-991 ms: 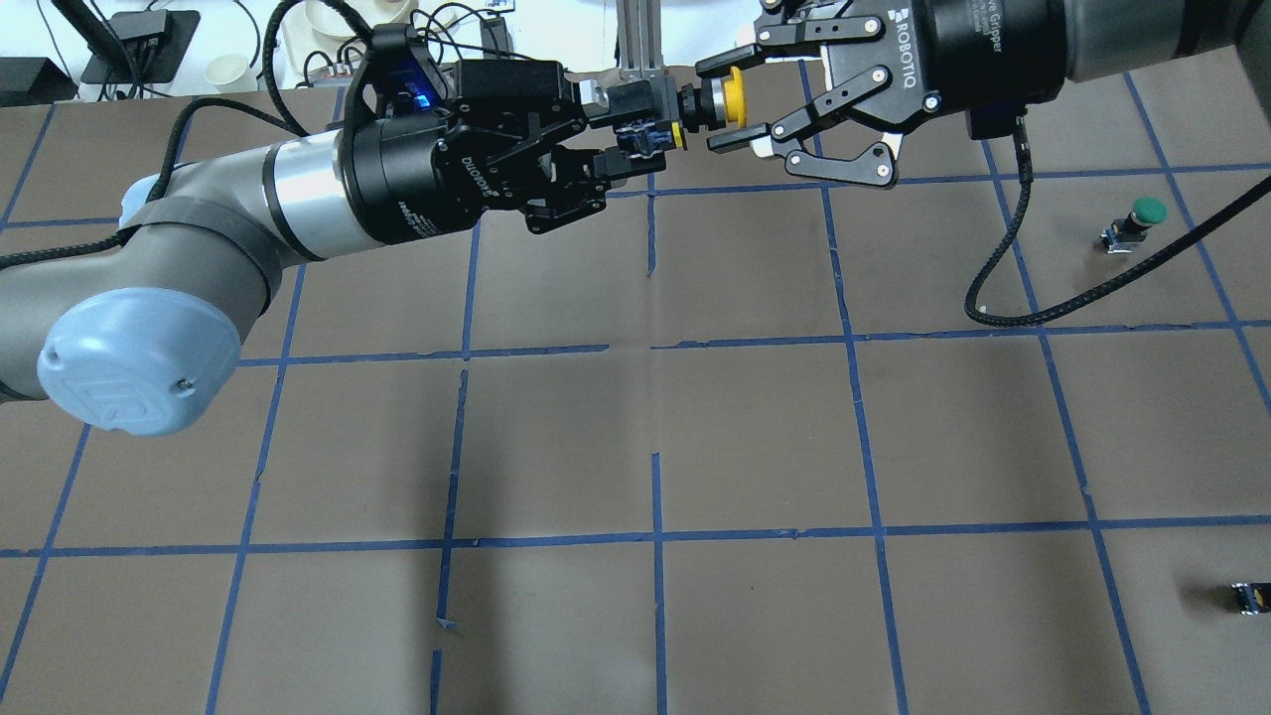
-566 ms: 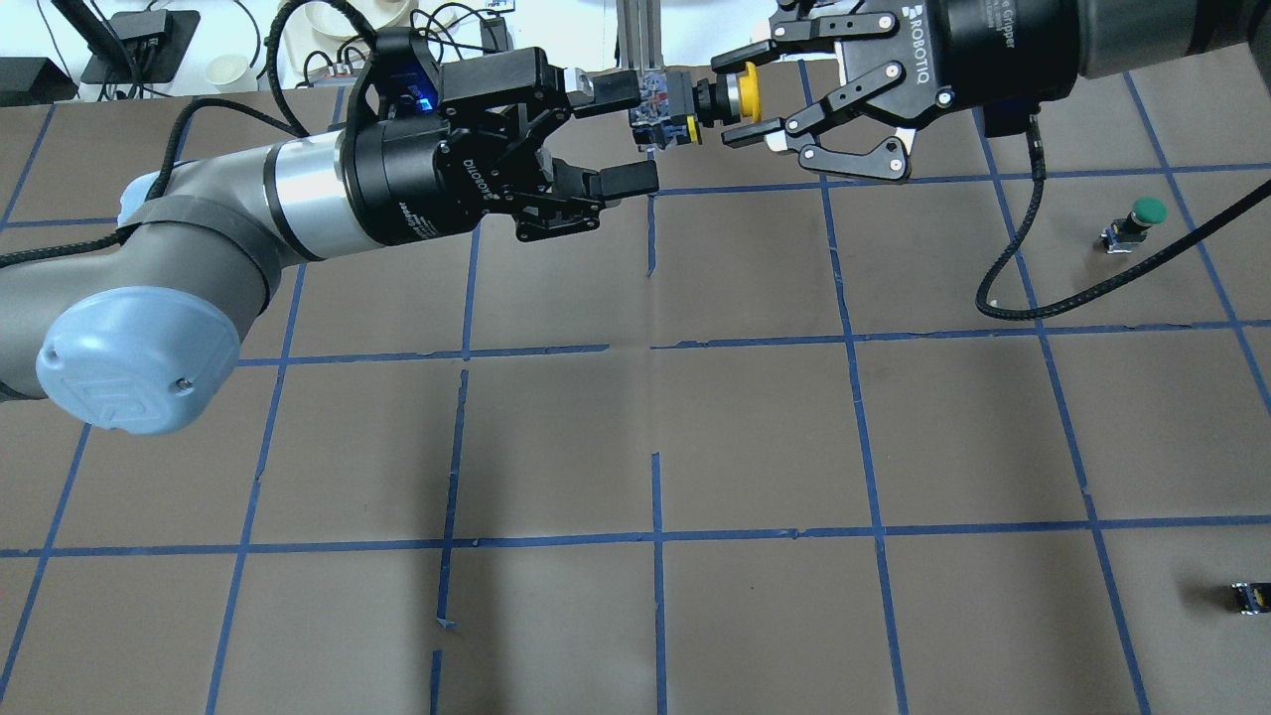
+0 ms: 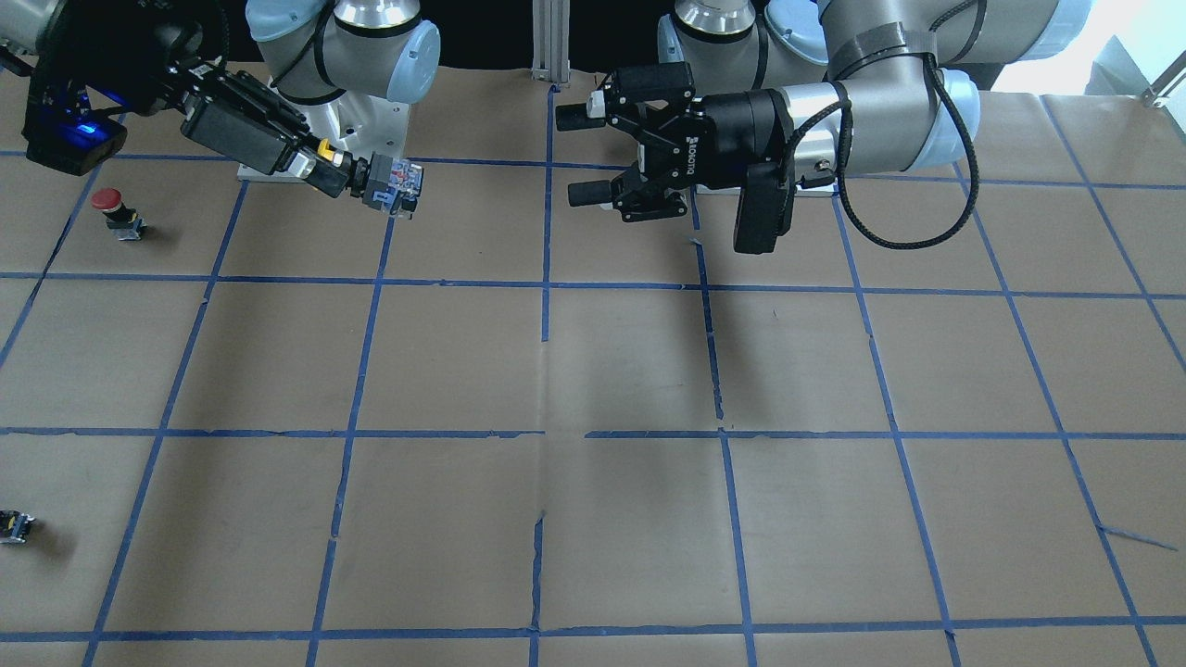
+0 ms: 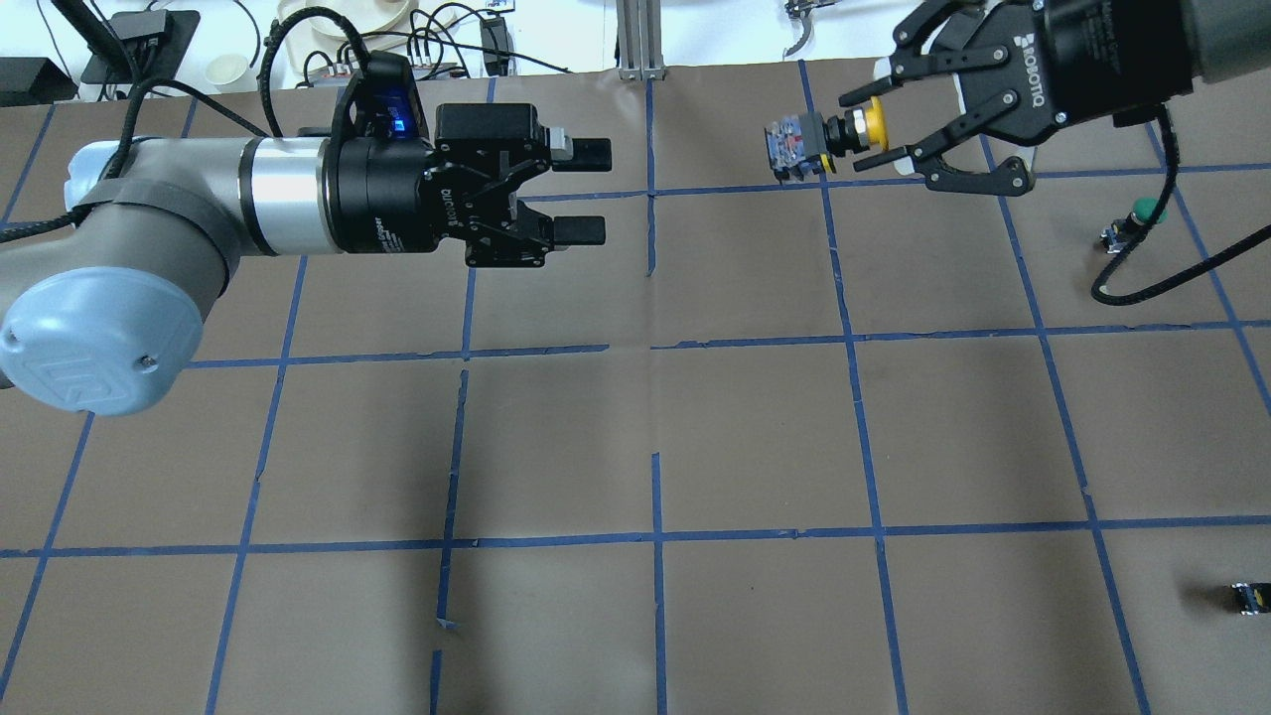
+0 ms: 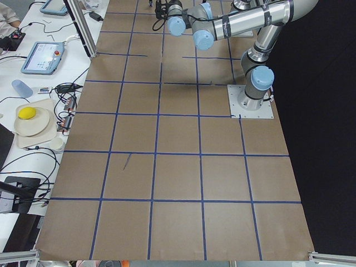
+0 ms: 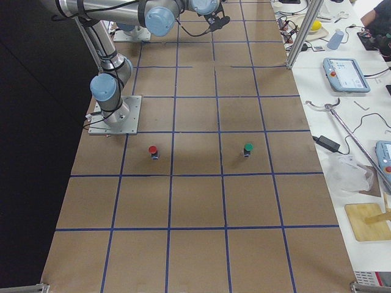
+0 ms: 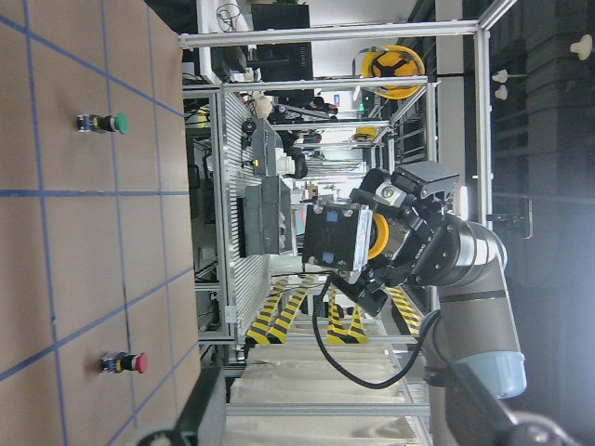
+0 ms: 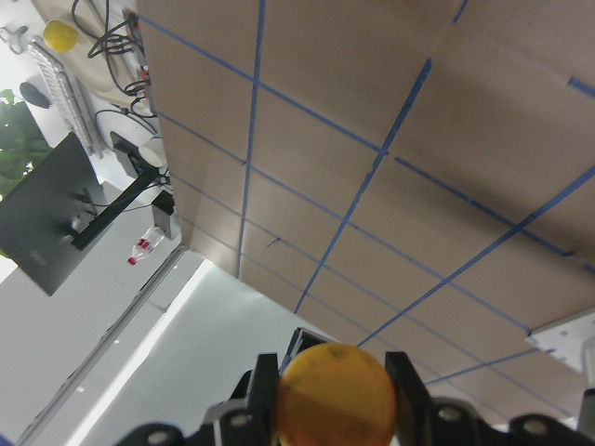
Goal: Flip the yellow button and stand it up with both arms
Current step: 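Carry the button down to the table with the right gripper while the left arm withdraws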
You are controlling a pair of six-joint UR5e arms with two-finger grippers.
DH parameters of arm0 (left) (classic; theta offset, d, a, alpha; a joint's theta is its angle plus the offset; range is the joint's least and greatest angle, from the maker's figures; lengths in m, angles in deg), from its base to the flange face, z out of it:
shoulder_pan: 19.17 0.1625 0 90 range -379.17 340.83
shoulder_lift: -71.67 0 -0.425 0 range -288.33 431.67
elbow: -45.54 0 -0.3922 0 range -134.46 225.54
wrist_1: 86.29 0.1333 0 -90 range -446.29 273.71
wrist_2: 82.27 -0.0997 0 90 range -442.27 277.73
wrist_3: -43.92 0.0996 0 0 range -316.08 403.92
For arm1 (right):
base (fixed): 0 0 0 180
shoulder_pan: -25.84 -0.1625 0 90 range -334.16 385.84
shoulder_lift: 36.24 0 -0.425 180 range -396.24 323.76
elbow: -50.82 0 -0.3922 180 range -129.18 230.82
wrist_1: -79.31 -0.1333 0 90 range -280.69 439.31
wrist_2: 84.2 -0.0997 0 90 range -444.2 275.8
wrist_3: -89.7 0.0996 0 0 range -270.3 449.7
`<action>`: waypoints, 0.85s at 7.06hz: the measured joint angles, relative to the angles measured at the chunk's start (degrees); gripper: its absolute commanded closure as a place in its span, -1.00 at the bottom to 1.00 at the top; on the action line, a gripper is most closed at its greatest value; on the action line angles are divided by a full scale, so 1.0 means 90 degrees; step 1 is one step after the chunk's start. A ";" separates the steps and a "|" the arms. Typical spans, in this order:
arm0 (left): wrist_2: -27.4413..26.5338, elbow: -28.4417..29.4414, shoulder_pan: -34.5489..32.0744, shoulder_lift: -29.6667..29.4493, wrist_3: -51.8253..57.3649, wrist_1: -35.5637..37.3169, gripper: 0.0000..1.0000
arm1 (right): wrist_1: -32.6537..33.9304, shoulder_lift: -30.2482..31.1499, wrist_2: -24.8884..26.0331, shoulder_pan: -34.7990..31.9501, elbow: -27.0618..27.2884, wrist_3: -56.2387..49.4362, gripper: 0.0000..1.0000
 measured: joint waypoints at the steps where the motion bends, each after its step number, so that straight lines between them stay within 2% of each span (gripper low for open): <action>1: -0.0933 0.0029 0.0029 -0.0162 -0.0022 0.0259 -0.78 | -0.0107 -0.0001 0.0615 0.0011 0.0017 -0.0688 0.36; 3: -0.3349 0.0366 0.0041 -0.0615 -0.0172 0.0797 -0.90 | -0.0192 -0.0015 0.2245 0.0023 0.0165 -0.2602 0.50; 4: -0.4514 0.0780 0.0021 -0.0803 -0.0288 0.0862 -0.95 | -0.0160 -0.0016 0.3230 0.0028 0.0316 -0.3638 0.55; 6: -0.6209 0.1467 -0.0128 -0.1014 -0.0351 0.0778 -0.99 | 0.0208 -0.0015 0.4602 0.0081 0.0654 -0.4844 0.59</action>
